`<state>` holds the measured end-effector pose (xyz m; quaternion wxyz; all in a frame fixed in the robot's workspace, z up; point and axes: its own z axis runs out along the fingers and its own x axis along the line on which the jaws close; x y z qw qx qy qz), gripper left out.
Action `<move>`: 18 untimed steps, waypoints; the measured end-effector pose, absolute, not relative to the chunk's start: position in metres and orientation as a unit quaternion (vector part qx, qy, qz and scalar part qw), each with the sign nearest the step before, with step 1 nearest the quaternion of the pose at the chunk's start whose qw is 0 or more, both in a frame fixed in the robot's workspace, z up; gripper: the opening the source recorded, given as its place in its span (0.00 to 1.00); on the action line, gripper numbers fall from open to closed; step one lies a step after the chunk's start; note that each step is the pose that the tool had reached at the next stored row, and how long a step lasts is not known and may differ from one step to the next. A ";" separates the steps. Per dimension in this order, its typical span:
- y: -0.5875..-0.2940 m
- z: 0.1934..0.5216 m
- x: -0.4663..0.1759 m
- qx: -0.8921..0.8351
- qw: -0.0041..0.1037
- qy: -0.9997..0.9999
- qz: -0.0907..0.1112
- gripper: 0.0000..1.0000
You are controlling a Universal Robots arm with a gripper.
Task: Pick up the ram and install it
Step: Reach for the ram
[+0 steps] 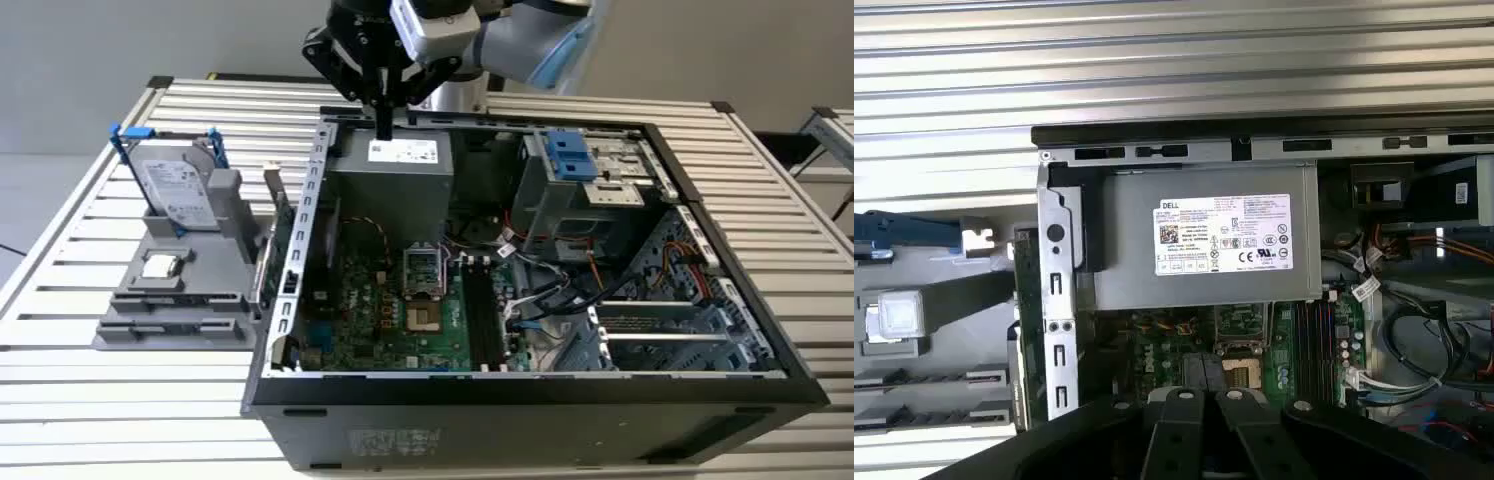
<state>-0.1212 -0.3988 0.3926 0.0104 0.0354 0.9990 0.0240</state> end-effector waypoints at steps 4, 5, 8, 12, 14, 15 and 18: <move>-0.399 0.393 -0.121 0.035 0.010 0.999 0.024 0.00; -0.399 0.393 -0.121 0.035 0.010 0.999 0.024 0.00; -0.399 0.393 -0.123 0.035 0.010 0.999 0.024 0.00; -0.399 0.393 -0.126 0.035 0.010 0.999 0.024 0.00; -0.399 0.393 -0.128 0.035 0.010 0.999 0.024 0.00; -0.399 0.393 -0.128 0.035 0.010 0.999 0.024 0.00; -0.399 0.393 -0.131 0.035 0.010 0.999 0.024 0.00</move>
